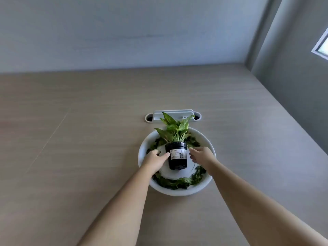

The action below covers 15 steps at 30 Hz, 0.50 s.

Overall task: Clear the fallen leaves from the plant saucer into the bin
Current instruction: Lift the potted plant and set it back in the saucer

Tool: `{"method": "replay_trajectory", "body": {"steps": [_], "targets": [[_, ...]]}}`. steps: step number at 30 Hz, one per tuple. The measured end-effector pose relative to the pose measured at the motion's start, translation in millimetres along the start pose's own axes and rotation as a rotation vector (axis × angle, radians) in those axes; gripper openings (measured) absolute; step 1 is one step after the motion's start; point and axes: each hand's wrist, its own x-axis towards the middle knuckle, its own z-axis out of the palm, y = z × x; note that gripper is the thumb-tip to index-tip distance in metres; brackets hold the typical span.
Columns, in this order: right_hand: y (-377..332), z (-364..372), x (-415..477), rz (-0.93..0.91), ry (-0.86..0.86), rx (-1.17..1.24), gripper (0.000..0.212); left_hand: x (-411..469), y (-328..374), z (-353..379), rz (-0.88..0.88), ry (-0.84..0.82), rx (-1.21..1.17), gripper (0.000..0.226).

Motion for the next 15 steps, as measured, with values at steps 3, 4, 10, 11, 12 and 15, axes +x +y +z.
{"method": "replay_trajectory", "body": {"steps": [3,4,10,11,12,15], "targets": [[2,8,6,0.028,-0.049,0.032,0.030,9,-4,6,0.002,-0.010,-0.118,0.043],[1,10,5,0.038,-0.062,0.007,0.030,10,-5,8,-0.001,-0.015,-0.154,0.040],[-3,8,9,-0.005,-0.082,-0.064,0.033,9,0,11,0.034,0.035,-0.247,0.032],[-5,7,10,-0.024,-0.076,-0.060,0.030,9,2,9,0.042,0.039,-0.256,0.033],[-10,6,10,-0.043,-0.068,-0.051,0.026,7,7,7,0.054,0.046,-0.246,0.037],[-21,1,9,-0.109,-0.046,0.004,0.022,9,15,1,0.103,0.106,-0.247,0.043]]}}
